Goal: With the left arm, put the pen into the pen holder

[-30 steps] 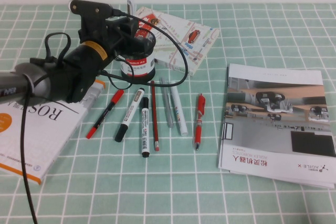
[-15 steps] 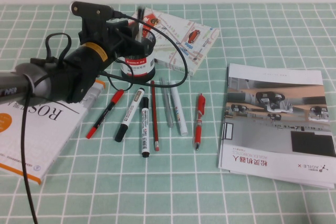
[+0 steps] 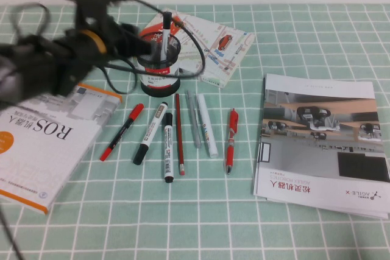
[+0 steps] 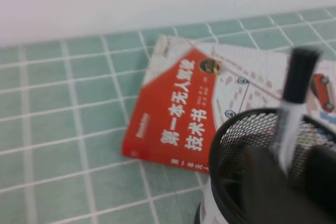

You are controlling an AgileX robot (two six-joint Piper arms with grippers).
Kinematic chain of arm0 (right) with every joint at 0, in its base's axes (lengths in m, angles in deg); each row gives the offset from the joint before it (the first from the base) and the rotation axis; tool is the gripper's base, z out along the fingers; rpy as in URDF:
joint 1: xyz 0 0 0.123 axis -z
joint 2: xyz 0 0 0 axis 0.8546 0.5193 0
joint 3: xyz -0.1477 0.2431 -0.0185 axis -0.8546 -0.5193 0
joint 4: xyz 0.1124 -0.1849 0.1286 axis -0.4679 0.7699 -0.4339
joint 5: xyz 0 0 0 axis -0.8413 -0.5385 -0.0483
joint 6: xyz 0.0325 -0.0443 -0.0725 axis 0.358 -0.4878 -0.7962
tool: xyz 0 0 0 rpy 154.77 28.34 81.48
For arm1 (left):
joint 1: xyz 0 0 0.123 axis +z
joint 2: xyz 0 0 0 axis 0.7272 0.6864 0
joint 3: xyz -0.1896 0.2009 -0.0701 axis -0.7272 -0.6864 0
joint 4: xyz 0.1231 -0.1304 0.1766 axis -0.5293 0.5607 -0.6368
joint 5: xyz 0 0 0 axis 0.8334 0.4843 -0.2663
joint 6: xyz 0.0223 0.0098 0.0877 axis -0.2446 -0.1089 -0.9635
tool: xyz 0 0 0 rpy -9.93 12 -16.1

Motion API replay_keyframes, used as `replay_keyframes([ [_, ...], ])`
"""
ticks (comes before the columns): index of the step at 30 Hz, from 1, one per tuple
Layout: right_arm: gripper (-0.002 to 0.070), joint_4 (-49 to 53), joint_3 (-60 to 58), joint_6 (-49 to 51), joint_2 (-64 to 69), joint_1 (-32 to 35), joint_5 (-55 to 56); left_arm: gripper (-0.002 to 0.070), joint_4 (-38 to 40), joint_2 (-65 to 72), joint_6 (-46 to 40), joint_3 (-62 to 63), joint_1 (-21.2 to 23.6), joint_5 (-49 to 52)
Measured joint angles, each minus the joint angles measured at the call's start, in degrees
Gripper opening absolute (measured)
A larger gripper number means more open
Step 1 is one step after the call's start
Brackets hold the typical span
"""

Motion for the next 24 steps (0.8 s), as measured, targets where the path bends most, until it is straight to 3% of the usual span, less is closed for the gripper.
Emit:
replay_keyframes([
  [2,-0.0020,0.0,0.0,0.0,0.0,0.0,0.0,0.0057,-0.1,-4.4,0.0,-1.7,0.0,2.0],
  [6,-0.0020,0.0,0.0,0.0,0.0,0.0,0.0,0.0010,-0.1,-15.1,0.0,-7.4,0.0,4.2],
  [16,-0.0020,0.0,0.0,0.0,0.0,0.0,0.0,0.0000,0.1,-40.0,0.5,-26.4,0.0,9.7],
  [24,-0.0020,0.0,0.0,0.0,0.0,0.0,0.0,0.0000,-3.1,-47.7,7.6,-33.4,0.0,26.5],
])
